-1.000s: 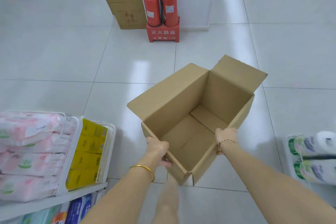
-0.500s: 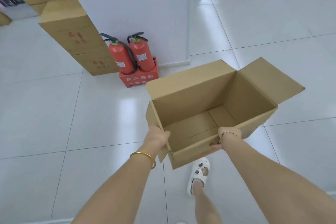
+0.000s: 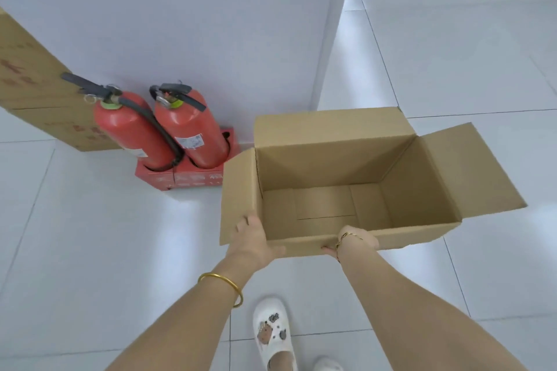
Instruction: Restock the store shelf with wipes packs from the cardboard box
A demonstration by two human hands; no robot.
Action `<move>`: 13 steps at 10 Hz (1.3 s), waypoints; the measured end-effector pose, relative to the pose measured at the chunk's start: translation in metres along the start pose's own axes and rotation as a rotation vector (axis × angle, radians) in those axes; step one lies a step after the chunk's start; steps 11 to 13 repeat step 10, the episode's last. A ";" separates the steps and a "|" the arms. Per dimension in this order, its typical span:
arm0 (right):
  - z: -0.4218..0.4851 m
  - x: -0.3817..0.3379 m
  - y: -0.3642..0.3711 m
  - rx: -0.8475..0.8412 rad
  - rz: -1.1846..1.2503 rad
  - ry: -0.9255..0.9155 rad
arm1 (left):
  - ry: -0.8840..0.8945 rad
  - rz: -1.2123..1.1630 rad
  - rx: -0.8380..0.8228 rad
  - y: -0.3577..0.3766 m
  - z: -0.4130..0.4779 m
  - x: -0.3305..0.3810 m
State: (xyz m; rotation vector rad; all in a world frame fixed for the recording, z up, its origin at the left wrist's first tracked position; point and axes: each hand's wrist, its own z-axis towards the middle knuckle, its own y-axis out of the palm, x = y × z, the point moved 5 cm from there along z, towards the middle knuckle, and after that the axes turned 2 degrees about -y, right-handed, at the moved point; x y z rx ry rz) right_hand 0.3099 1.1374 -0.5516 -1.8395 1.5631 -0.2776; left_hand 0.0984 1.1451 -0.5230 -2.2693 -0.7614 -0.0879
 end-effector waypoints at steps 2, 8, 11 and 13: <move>0.100 -0.060 0.075 -0.099 -0.138 0.032 | 0.010 0.056 0.090 -0.007 0.126 0.012; 0.170 -0.038 0.137 -0.242 0.500 0.375 | -0.054 0.008 0.008 0.035 0.209 -0.011; 0.116 -0.019 0.102 -0.364 0.609 0.354 | -0.071 -0.030 -0.042 0.022 0.137 -0.005; 0.116 -0.019 0.102 -0.364 0.609 0.354 | -0.071 -0.030 -0.042 0.022 0.137 -0.005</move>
